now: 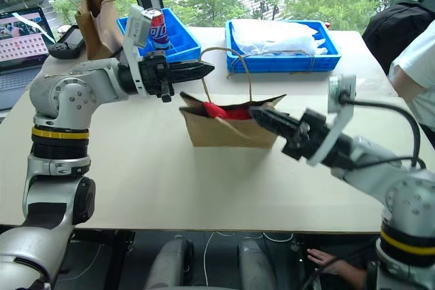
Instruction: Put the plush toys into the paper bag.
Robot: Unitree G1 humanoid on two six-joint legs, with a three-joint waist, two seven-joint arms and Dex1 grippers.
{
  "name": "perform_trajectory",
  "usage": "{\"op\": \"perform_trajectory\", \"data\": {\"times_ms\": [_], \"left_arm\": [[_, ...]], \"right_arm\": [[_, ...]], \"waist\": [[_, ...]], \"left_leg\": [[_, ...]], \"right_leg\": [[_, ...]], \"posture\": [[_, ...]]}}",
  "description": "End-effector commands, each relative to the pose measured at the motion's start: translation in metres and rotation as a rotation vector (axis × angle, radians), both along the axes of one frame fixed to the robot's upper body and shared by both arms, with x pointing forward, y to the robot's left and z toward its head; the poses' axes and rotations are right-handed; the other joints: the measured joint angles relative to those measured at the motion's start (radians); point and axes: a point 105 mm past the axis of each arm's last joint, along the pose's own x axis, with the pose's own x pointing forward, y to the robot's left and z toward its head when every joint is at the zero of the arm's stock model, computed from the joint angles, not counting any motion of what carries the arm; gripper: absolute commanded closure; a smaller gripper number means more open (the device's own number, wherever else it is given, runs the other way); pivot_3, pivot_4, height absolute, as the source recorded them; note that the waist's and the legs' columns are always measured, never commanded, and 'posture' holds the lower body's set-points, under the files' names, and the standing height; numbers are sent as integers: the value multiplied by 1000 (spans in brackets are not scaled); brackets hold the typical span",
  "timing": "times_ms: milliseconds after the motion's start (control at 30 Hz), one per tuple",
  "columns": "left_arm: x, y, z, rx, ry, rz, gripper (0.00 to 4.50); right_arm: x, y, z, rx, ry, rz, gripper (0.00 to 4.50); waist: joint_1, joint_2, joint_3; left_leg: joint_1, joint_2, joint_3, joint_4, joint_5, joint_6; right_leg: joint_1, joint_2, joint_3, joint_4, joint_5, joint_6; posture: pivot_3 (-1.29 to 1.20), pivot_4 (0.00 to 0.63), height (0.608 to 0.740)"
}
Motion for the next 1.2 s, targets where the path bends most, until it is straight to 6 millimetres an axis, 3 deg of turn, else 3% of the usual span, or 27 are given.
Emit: {"op": "perform_trajectory", "data": {"times_ms": [33, 300, 433, 567, 900, 1067, 1200], "left_arm": [[0, 2, 21, -34, -88, 20, 4500], [-7, -5, 8, -20, -44, -26, 4500], [-9, -8, 4, -15, -25, -41, 4500], [-9, -7, 15, -51, -7, -46, 4500], [-13, 15, 34, 19, -21, -41, 4500], [-17, 20, 35, 48, -20, -39, 4500], [-15, 19, 19, 65, 31, -34, 4500]], "right_arm": [[4, -1, 16, 46, -31, -21, 4412], [0, -3, -15, -22, 90, -45, 4412], [-6, -4, -20, -25, 109, -48, 4412], [-5, -14, -3, 3, 74, -84, 4412], [-14, -10, 31, 17, 5, -23, 4412], [-12, -12, 29, -3, 23, -30, 4412], [-5, -16, 18, 2, 65, -45, 4412]], "waist": [[4, 0, 0], [7, 0, 0], [2, 0, 0], [-4, 0, 0], [-7, 0, 0], [-2, 0, 0], [-1, 0, 0]], "left_leg": [[0, 0, 0, 0, 0, 0], [-1, 0, 0, 0, 0, 0], [-1, 0, 0, 0, 0, 0], [-1, 0, 0, 0, 0, 0], [0, 0, 0, 0, 0, 0], [-1, 0, 0, 0, 0, 0], [-1, 0, 0, 0, 0, 0]], "right_leg": [[0, 0, 0, 0, 0, 0], [-1, 0, 0, 0, 0, 0], [-1, 0, 0, 1, 0, 0], [-1, 0, 0, 1, 0, 0], [-1, 0, 0, 1, 0, 0], [-1, 0, 0, 1, 0, 0], [-1, 0, 0, 1, 0, 0]], "posture": [[0, 150, 665], [0, 150, 665], [0, 150, 665], [0, 150, 665], [0, 150, 665], [0, 150, 665], [0, 150, 665]]}}
